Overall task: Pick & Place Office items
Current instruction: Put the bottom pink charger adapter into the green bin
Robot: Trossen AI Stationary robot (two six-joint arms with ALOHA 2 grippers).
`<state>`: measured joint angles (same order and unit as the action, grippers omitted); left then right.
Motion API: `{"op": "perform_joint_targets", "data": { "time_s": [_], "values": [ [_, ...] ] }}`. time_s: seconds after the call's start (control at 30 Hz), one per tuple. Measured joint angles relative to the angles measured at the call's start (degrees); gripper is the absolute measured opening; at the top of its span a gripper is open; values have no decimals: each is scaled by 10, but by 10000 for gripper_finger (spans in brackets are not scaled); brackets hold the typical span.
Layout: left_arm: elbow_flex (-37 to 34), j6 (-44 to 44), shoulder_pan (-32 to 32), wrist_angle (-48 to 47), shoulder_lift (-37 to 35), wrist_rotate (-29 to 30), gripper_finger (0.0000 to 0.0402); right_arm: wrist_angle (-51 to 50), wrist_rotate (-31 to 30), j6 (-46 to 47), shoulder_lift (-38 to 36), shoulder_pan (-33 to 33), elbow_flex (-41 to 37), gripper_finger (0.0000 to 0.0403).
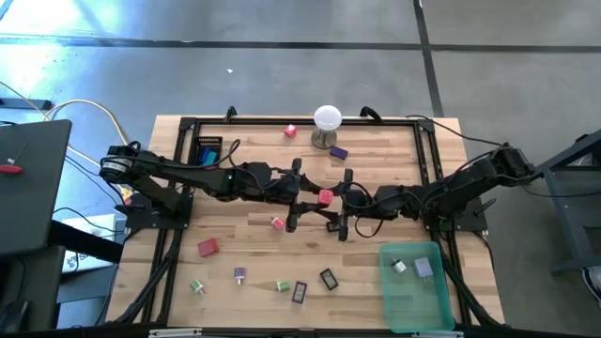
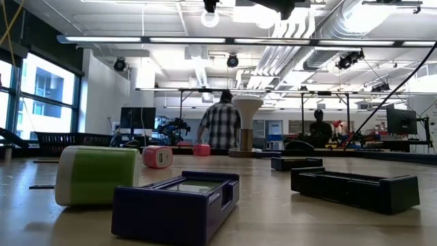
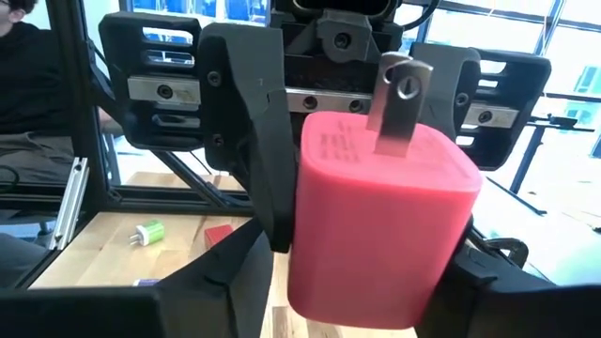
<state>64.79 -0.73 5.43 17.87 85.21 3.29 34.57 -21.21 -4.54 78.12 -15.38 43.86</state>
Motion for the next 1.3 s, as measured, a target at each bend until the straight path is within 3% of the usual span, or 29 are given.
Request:
{"op": "perform_joint_targets", "data": {
  "time_s": [0.5, 0.7, 0.97, 1.17, 1.3],
  "values": [
    [1, 2, 4, -23, 0, 3, 163, -12, 1, 0, 0, 0, 0, 134],
    [1, 3, 4, -23, 0, 2, 163, -12, 3, 2, 0, 0, 0, 149],
    [0, 40, 4, -22, 0, 2, 163, -14, 5, 6, -1, 0, 0, 132],
    [0, -5, 4, -22, 0, -7, 164, -18, 5, 2, -1, 0, 0, 158],
    [-1, -38, 4, -25, 0, -21, 164, -25, 5, 1, -1, 0, 0, 139]
  ]
}}
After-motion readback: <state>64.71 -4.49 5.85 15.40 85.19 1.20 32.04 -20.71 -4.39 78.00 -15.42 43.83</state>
